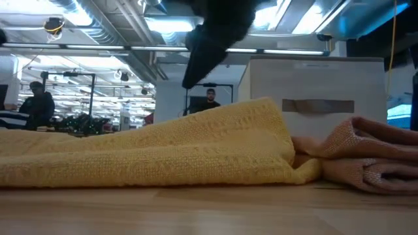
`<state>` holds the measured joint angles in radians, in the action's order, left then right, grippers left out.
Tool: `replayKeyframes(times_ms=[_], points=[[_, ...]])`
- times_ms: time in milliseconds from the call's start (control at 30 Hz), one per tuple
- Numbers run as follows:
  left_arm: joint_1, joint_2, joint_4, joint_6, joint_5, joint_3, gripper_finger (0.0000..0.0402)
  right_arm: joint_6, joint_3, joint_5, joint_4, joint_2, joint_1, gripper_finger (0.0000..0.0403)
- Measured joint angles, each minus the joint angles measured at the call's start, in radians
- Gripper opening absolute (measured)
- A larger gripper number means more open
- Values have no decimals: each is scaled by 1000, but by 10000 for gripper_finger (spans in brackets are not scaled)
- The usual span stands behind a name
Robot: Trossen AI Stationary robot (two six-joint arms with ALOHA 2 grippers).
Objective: Fold towel
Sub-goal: Fold the yellow towel
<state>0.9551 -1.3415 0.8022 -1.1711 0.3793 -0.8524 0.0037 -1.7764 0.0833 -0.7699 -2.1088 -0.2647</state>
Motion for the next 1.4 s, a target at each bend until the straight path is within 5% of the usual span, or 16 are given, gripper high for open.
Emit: replayKeyframes(times_ms=[233,500,633,767,900,1133,1400], points=[[50,-59,-49,-63,18,63,157,176,93,-111,173,-1,-149,238],[-92,-66,-301,216,315,81,155,291,96,-277,282,-48,-291,238],[-227,-70,-618,504,265,152,155,366,98,-344,334,-106,-299,238],[-403,-80,-896,717,92,254,155,430,98,-393,384,-145,-297,238],[-549,-91,-990,814,41,346,155,450,97,-405,413,-160,-296,238],[-709,-93,-1002,737,64,501,155,593,97,-376,337,-167,-299,238],[-765,-89,-1053,658,105,583,155,765,97,-237,321,-168,-321,238]])
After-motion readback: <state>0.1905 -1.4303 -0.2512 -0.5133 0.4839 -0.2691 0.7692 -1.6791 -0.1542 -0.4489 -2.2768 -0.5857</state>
